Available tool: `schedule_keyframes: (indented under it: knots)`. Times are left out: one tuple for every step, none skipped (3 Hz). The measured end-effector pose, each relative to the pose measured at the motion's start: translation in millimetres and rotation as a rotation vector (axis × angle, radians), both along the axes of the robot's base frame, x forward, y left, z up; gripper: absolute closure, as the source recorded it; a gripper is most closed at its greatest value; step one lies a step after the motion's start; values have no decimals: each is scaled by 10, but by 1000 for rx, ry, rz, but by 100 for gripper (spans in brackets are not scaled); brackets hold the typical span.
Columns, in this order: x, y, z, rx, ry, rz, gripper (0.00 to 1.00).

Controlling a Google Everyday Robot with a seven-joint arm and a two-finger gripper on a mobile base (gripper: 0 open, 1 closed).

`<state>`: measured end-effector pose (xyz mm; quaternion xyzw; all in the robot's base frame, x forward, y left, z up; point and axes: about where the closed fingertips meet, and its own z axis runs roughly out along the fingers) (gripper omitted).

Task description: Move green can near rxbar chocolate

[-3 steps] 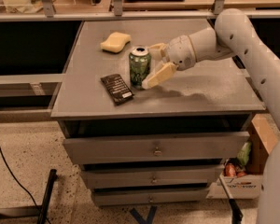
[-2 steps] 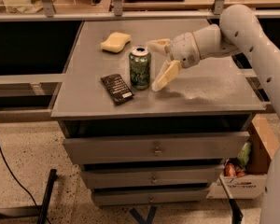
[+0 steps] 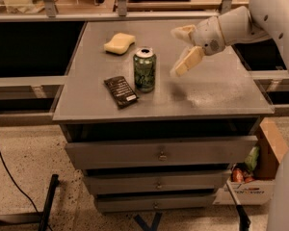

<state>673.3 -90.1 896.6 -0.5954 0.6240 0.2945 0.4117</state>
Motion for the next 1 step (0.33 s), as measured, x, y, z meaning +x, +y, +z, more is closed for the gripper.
schedule_keyframes:
  knots:
    - [44,-51,62,-1,-8,-16,0]
